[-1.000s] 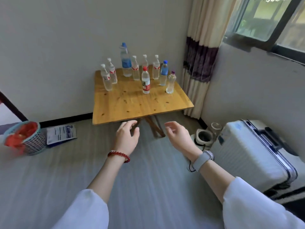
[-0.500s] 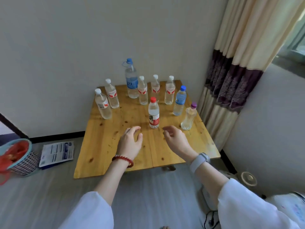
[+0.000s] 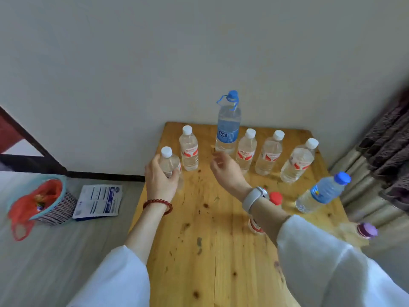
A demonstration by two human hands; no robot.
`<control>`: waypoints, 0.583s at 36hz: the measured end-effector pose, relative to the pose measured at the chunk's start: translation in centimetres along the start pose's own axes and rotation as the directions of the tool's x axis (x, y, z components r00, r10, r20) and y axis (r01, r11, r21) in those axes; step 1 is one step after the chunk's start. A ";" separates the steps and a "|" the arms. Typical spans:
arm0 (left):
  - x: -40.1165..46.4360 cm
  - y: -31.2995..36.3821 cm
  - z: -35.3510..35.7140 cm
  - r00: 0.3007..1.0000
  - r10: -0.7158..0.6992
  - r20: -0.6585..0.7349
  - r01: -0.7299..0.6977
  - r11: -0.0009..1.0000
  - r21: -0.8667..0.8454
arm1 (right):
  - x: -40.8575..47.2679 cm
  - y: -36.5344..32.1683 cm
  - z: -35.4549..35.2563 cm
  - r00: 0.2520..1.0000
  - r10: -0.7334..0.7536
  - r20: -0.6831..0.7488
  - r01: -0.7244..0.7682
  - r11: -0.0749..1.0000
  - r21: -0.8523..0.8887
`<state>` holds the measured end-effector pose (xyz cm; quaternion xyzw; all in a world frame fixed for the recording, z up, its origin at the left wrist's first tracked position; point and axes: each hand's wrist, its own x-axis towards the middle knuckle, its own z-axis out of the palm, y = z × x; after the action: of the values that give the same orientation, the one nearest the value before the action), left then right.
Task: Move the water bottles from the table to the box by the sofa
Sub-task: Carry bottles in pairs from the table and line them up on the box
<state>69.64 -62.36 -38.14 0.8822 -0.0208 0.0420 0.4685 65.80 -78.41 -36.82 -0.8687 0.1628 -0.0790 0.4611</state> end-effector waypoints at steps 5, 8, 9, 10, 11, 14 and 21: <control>7.6 -3.4 3.3 0.991 -0.087 0.100 0.095 0.992 -0.084 | 10.9 0.0 4.9 1.000 0.021 0.022 -0.021 1.000 -0.012; 10.5 -4.9 4.8 0.989 -0.085 0.123 0.101 0.986 -0.134 | 15.5 0.3 6.9 0.997 0.044 0.059 -0.043 0.999 -0.011; 11.1 -5.1 5.2 0.991 -0.071 0.116 0.089 0.984 -0.154 | 16.7 0.4 7.4 0.996 0.051 0.076 -0.051 0.999 -0.008; 11.5 -5.4 5.5 0.994 -0.051 0.100 0.067 0.984 -0.168 | 17.9 0.5 8.0 0.994 0.054 0.095 -0.054 0.999 -0.002; 11.8 -5.6 5.8 0.996 -0.027 0.079 0.041 0.984 -0.175 | 18.8 0.7 8.6 0.992 0.051 0.116 -0.052 0.999 0.008; 12.1 -6.3 6.3 0.999 -0.010 0.047 0.019 0.980 -0.198 | 20.2 1.1 9.8 0.987 0.060 0.147 -0.068 0.996 0.050; 12.2 -6.6 7.1 0.999 -0.012 0.039 0.019 0.981 -0.192 | 18.6 1.9 10.4 0.998 0.028 0.047 -0.032 0.995 0.089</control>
<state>82.72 -64.51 -46.41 0.8335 -0.0268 0.0196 0.5515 85.84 -77.92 -44.46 -0.8461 0.1615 -0.0592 0.5045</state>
